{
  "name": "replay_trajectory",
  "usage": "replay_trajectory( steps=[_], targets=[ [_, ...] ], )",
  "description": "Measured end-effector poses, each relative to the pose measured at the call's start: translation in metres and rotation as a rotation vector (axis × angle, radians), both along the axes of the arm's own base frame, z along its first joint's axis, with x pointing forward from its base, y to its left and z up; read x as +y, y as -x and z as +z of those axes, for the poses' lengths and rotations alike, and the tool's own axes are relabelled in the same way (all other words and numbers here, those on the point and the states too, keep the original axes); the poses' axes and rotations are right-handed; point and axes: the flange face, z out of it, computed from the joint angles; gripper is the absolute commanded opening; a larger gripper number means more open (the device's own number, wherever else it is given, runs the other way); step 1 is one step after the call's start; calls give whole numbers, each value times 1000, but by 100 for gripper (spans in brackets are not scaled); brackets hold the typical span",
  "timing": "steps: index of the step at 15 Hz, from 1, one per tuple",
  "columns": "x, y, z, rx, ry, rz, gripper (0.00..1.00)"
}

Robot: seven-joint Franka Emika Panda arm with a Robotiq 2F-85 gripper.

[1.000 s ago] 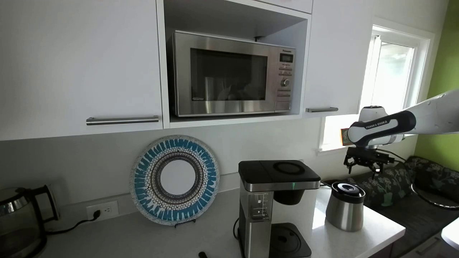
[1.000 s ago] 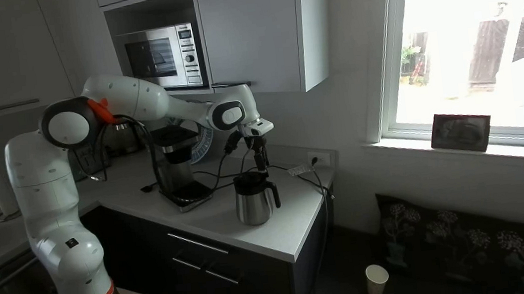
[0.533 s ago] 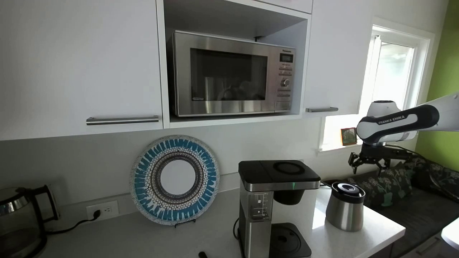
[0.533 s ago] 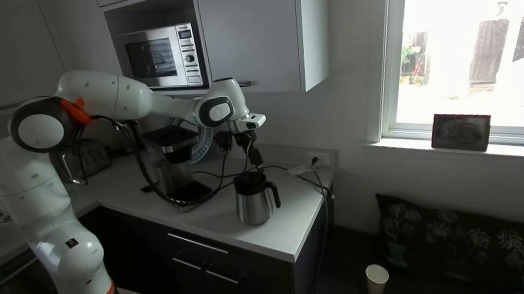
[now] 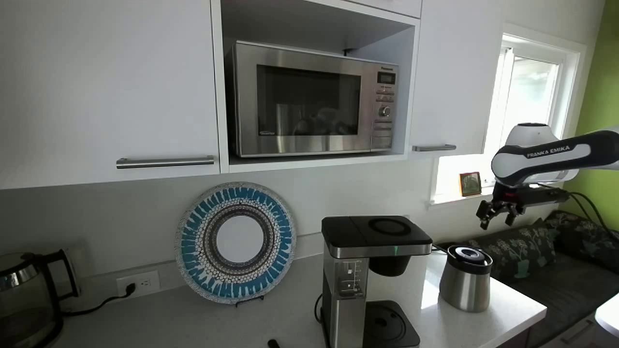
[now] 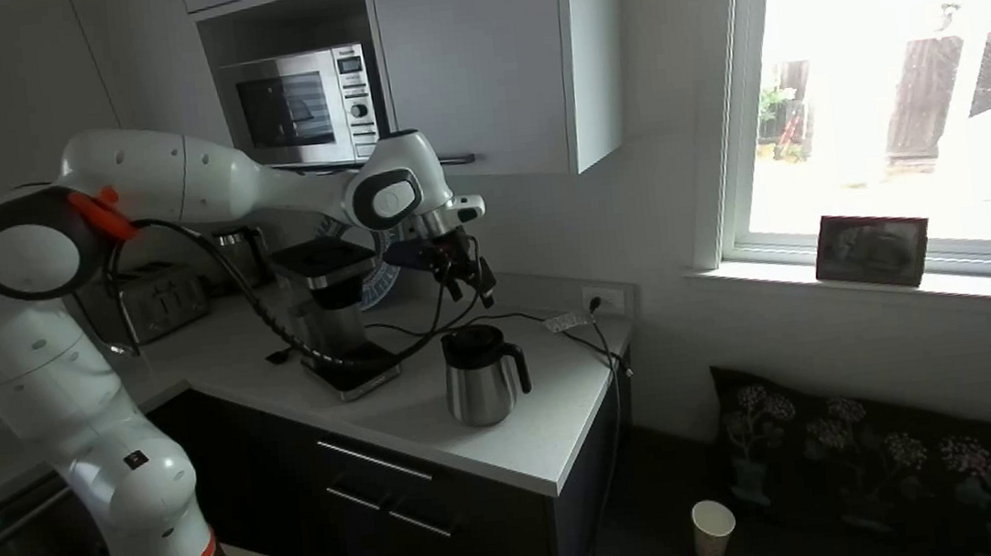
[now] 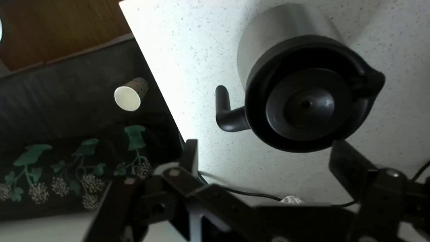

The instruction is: Turn the coffee jar ninety degrees clockwise on the kitchen counter

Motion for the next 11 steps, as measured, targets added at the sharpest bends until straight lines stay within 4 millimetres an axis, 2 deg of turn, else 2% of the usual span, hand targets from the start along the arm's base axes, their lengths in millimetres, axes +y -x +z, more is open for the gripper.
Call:
replay_trajectory(
  steps=[5, 11],
  targets=[
    [5, 13, 25, -6, 60, 246, 100],
    [8, 15, 30, -9, 70, 291, 100]
  ],
)
